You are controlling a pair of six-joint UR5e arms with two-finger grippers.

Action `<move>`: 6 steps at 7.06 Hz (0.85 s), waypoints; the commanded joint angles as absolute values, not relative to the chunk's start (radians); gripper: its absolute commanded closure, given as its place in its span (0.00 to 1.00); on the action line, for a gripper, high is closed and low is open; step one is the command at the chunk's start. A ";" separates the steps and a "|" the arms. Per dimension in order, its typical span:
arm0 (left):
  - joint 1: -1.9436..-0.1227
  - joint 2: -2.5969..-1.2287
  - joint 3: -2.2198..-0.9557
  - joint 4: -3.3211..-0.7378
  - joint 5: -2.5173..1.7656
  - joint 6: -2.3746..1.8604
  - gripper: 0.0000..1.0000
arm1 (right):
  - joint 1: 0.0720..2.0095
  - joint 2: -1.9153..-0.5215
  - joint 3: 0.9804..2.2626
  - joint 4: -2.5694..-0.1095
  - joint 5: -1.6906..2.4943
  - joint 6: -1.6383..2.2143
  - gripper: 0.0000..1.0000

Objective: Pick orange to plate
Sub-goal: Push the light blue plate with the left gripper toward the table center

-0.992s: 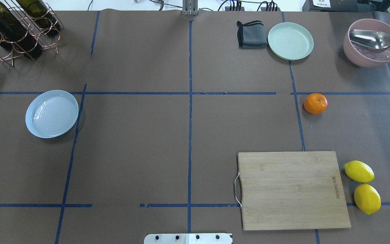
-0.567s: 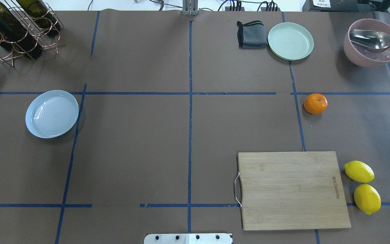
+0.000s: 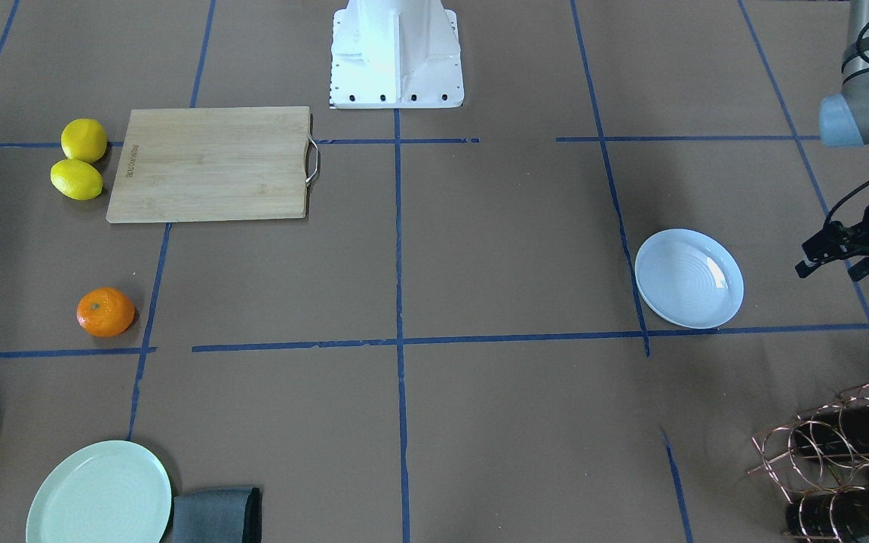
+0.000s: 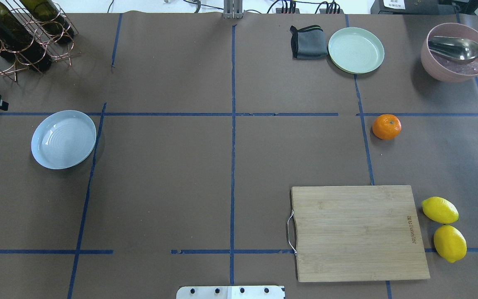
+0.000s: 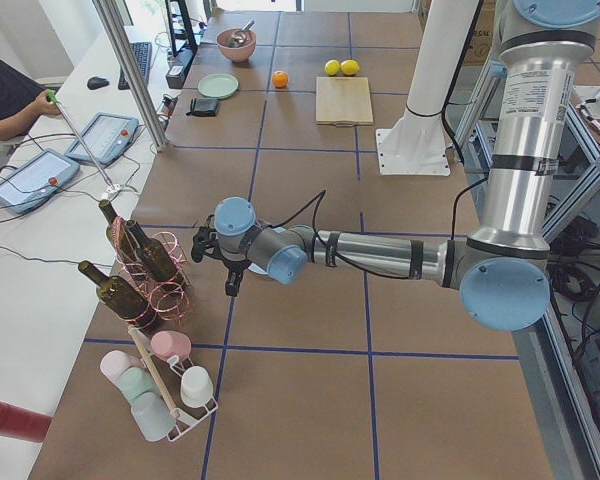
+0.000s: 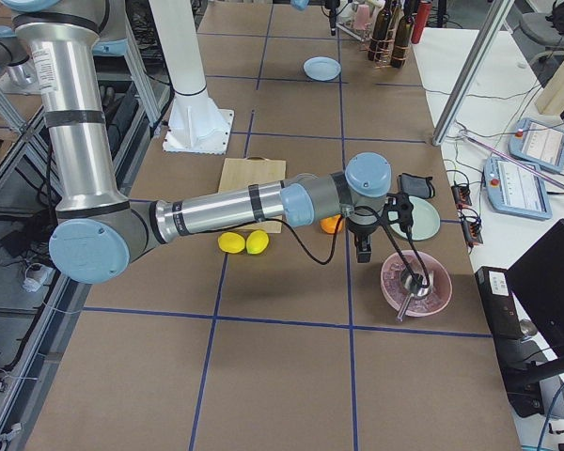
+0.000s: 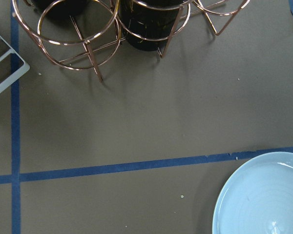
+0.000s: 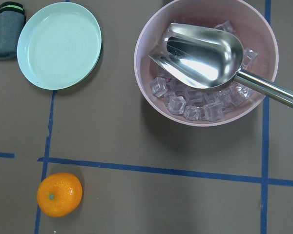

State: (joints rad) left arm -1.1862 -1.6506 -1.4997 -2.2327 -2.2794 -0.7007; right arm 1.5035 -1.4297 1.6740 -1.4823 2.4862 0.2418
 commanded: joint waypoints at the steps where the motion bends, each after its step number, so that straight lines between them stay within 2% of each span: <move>1: -1.106 -1.655 -1.493 -2.296 -2.223 -0.822 0.00 | 1.487 -1.428 1.675 -1.477 2.487 0.259 0.00; 6: -1.043 -1.669 -1.462 -2.296 -2.201 -0.839 0.00 | 1.470 -1.411 1.675 -1.477 2.487 0.305 0.00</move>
State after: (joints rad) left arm -1.0611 -1.6649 -1.4691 -2.2955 -2.2159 -0.8380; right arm 1.4711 -1.4123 1.6747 -1.4772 2.4866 0.2999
